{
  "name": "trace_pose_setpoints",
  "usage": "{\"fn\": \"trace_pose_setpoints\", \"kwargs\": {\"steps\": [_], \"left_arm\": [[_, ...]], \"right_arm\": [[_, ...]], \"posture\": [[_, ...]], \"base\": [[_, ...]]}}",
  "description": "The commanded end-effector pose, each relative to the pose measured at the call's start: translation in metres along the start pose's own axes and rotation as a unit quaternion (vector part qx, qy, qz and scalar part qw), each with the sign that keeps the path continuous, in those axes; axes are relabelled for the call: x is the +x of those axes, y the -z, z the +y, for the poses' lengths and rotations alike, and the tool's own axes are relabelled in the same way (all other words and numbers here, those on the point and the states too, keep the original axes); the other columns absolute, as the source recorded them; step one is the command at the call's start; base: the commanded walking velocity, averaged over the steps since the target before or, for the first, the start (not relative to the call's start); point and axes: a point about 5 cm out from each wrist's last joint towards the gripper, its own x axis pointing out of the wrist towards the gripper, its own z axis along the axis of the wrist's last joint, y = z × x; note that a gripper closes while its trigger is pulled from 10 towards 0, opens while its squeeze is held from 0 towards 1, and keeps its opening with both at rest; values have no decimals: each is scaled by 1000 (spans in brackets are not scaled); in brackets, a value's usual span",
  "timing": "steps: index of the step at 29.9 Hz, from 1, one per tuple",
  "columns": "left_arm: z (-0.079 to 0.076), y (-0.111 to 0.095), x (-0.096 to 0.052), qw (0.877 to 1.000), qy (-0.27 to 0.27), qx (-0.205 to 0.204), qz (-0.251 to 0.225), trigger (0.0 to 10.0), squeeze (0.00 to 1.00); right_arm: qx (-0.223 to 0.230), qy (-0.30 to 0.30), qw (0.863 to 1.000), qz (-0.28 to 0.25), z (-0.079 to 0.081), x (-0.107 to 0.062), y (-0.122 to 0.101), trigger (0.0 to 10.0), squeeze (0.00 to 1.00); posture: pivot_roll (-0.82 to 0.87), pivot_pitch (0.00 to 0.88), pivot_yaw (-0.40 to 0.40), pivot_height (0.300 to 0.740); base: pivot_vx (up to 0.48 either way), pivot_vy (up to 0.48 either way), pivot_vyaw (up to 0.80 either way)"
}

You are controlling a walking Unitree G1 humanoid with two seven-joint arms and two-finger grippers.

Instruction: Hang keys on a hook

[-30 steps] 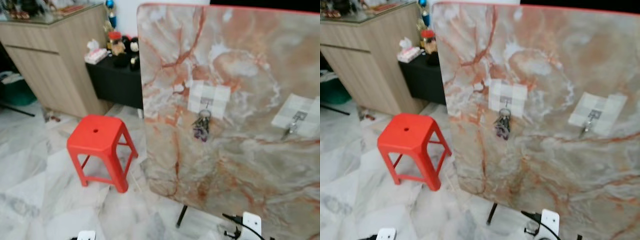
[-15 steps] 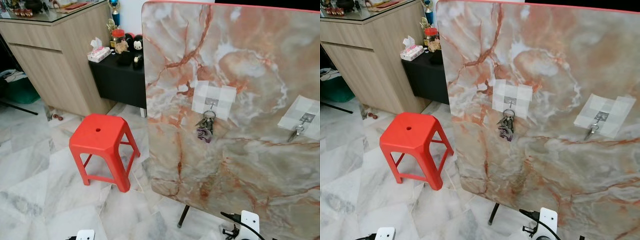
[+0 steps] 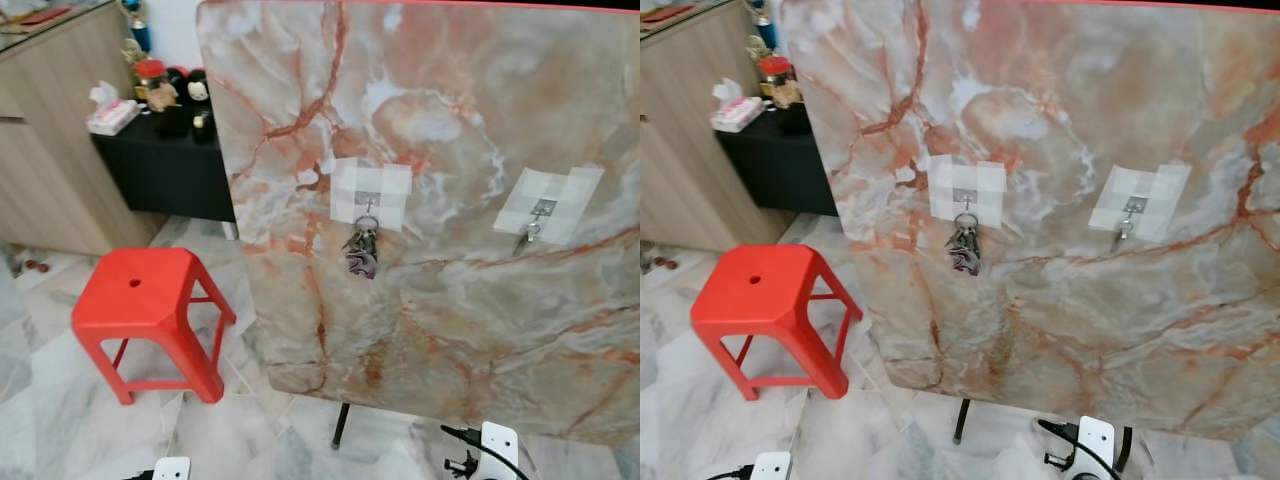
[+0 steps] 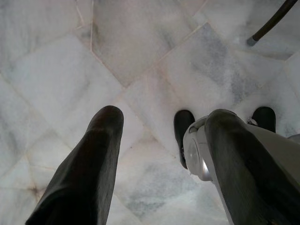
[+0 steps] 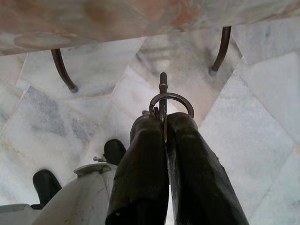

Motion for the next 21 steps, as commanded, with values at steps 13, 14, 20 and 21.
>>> {"fn": "trace_pose_setpoints", "kwargs": {"steps": [13,14,20,21], "left_arm": [[2,5,-1,1000,-3,0,10,10000,0],[2,5,-1,1000,-3,1,10,10000,0],[1,5,-1,1000,-2,5,13,10000,0],[1,5,-1,1000,-1,2,11,10000,0]], "right_arm": [[-8,-6,1000,9,2,0,3,10000,0],[-9,-6,1000,9,2,0,3,10000,0],[-10,-8,1000,10,2,0,4,10000,0],[-10,-8,1000,10,2,0,4,10000,0]], "posture": [[-51,18,-9,740],[-51,18,-9,740],[-51,18,-9,740],[-51,18,-9,740]], "base": [[-89,0,-781],[0,0,-781],[0,0,-782],[0,0,-781]]}}
